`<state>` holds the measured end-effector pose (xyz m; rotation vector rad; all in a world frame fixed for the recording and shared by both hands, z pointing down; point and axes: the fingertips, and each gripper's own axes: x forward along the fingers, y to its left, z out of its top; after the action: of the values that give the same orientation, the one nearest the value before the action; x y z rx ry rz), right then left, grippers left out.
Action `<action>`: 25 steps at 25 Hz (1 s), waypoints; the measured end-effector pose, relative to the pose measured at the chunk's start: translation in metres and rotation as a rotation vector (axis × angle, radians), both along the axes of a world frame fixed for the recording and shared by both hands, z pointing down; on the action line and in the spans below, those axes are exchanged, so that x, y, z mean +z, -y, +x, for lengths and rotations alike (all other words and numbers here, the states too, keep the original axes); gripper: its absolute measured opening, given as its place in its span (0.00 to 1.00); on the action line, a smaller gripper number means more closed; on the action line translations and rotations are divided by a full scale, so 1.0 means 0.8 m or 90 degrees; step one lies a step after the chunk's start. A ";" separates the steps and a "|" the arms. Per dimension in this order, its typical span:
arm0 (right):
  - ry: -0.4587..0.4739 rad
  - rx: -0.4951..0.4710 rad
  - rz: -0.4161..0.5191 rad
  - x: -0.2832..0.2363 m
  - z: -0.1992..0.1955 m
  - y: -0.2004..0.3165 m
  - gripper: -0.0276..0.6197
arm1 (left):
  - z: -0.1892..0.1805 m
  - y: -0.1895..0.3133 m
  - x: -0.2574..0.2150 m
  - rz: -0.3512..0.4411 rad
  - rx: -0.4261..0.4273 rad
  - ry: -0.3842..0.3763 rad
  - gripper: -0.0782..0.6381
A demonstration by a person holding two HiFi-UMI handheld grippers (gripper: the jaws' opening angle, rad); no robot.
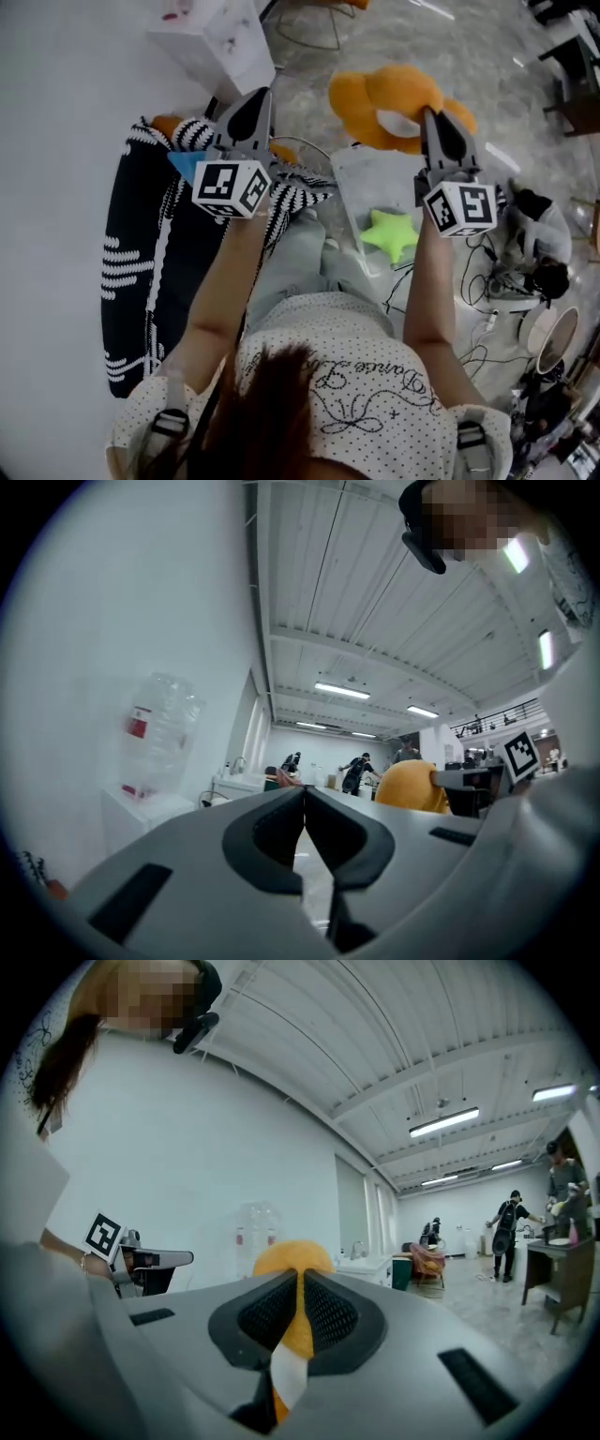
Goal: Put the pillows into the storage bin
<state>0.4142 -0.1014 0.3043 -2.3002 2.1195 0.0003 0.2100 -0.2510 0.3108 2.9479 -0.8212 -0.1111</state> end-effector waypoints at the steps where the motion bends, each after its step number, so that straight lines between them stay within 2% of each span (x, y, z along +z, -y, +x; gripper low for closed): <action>1: -0.002 0.013 -0.004 0.004 0.012 0.005 0.09 | 0.017 0.009 0.002 0.000 0.016 -0.001 0.12; 4: 0.003 0.066 -0.016 0.019 0.042 0.011 0.09 | 0.061 0.031 0.012 -0.005 0.070 -0.003 0.12; 8: 0.031 0.156 -0.038 0.049 0.072 -0.012 0.09 | 0.120 0.038 0.035 -0.023 0.163 0.009 0.12; 13: 0.065 0.199 -0.067 0.110 0.112 -0.015 0.09 | 0.187 0.044 0.079 -0.038 0.216 0.023 0.12; 17: 0.116 0.217 -0.112 0.180 0.128 -0.036 0.09 | 0.216 0.030 0.137 -0.078 0.230 0.051 0.12; 21: 0.176 0.237 -0.132 0.274 0.167 -0.042 0.09 | 0.247 0.036 0.194 -0.076 0.210 0.065 0.12; 25: 0.218 0.234 -0.187 0.385 0.174 -0.051 0.09 | 0.250 0.032 0.272 -0.106 0.197 0.079 0.12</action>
<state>0.5536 -0.0608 0.6121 -2.5779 1.6028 -0.6869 0.4096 -0.2768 0.5284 2.8996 -0.3549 0.1521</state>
